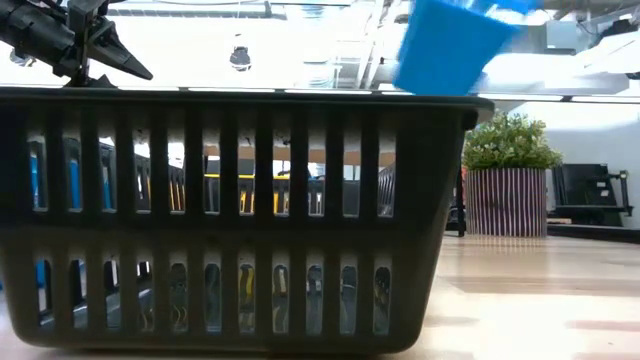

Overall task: Stack baskets on shelf by color
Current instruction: Stack the right blue bin on the blue bin on the shelf

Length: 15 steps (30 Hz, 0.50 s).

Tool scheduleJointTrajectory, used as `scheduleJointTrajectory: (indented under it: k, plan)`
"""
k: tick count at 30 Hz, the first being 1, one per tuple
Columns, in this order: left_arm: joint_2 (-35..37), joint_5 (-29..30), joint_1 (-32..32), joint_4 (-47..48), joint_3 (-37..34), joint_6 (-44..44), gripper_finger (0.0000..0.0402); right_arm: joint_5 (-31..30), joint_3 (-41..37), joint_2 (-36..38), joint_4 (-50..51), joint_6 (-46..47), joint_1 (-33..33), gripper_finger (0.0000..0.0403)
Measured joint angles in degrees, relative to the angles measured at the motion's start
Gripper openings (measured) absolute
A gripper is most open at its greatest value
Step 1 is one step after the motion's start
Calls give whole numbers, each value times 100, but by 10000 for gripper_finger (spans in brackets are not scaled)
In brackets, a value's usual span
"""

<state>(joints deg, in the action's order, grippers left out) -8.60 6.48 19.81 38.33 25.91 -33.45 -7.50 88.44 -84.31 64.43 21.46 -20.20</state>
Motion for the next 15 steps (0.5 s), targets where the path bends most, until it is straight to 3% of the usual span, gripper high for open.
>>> scheduleJointTrajectory:
  k: [8,15]
  plan:
    - [-2,7,0,4,0,0,265,-232,1049,144,-606,-2264,1005,8]
    - [0,44,0,2,0,0,265,-320,1459,-585,-1849,-4293,1789,7]
